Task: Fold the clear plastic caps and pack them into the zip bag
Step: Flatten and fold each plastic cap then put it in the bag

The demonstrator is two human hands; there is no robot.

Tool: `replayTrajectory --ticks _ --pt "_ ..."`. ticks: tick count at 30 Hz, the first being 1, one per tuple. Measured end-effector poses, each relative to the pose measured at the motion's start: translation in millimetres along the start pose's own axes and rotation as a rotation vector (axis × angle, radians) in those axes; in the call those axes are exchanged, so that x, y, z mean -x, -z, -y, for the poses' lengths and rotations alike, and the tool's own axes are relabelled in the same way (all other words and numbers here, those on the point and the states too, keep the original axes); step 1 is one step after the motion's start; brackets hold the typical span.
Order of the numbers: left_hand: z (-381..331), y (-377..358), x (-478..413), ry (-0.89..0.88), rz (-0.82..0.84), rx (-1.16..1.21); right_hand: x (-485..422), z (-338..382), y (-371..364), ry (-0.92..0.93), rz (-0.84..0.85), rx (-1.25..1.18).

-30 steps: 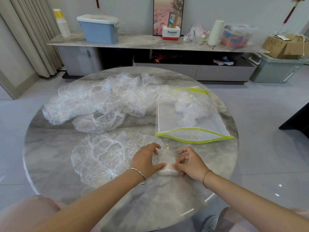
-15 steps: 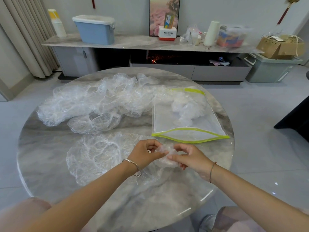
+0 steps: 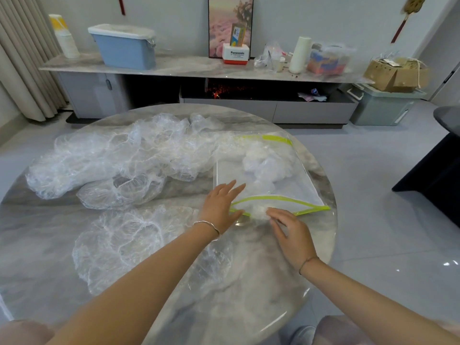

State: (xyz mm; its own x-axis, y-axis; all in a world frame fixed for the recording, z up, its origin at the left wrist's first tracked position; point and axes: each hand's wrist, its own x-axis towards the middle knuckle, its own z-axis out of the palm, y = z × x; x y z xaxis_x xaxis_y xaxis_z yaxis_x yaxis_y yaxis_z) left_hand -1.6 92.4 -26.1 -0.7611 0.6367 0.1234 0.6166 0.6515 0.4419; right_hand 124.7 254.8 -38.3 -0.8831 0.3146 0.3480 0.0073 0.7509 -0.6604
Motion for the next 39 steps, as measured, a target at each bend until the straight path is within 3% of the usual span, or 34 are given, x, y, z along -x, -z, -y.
replayTrajectory --ticks 3,5,8,12,17,26,34,39 --pt "-2 2 -26 -0.063 -0.004 -0.013 -9 -10 -6 -0.025 0.08 0.053" --pt "-6 8 -39 -0.106 -0.035 0.183 -17 -9 -8 -0.084 0.18 0.121" --pt "-19 22 -55 -0.128 -0.152 0.469 -33 -8 -13 -0.033 0.185 0.438" --pt "-31 42 -66 -0.08 -0.164 0.548 -61 -1 -18 -0.151 0.44 0.684" --pt "-30 48 -72 -0.09 -0.108 0.604 -101 -1 -28 -0.251 0.56 0.731" --pt "-23 53 -74 -0.131 -0.101 0.552 -151 -11 -44 -0.353 0.562 0.727" --pt "-24 44 -77 -0.069 -0.051 0.546 -104 4 -10 -0.252 0.713 0.698" --pt "-12 43 -47 -0.036 0.053 0.368 -53 22 12 -0.152 0.743 0.631"
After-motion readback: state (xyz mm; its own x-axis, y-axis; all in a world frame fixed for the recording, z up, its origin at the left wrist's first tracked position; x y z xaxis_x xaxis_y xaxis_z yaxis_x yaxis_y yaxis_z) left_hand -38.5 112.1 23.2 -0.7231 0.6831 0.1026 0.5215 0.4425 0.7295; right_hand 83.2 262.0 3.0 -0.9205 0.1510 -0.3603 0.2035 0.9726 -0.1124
